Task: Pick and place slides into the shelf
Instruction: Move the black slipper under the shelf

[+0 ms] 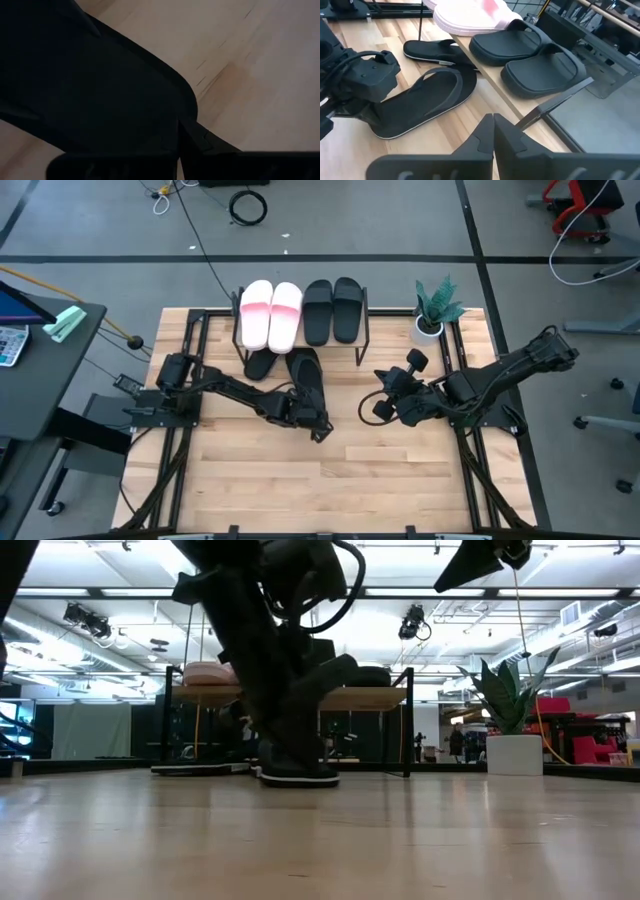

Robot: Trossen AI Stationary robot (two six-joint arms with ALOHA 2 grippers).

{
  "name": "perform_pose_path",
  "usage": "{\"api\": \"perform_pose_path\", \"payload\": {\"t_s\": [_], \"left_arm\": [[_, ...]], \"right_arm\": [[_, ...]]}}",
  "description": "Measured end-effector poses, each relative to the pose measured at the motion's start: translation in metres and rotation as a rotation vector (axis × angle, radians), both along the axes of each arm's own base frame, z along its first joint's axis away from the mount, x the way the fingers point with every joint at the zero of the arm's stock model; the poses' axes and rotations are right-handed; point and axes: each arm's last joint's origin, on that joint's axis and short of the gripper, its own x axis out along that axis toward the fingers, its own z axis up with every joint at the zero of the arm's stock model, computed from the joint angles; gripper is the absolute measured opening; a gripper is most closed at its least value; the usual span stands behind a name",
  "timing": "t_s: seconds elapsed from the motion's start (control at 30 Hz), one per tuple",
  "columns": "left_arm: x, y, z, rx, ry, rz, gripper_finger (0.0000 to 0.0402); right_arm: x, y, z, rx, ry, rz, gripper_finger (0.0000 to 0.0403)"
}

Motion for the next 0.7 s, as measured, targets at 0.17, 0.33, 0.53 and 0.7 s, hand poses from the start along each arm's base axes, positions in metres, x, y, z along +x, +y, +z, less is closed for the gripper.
{"api": "perform_pose_path", "payload": {"t_s": [0.17,0.33,0.53,0.7], "left_arm": [[-0.003,0.013,0.001,0.008,0.05,0.003,0.0009],[-0.003,0.014,0.003,-0.01,0.048,-0.02,0.0004],[-0.002,-0.014,0.002,0.021,0.019,-0.162,0.0005],[-0.012,-0.035,0.0,0.004,0.083,-0.192,0.0006]], "right_arm": [[0.0,0.0,0.0,-0.001,0.003,0.0,0.0006],[0.0,0.0,0.0,-0.003,0.007,0.0,0.0006],[-0.001,0.0,-0.001,-0.005,0.014,0.0,0.0006],[-0.002,0.0,-0.003,0.001,0.013,-0.005,0.0006]]}}
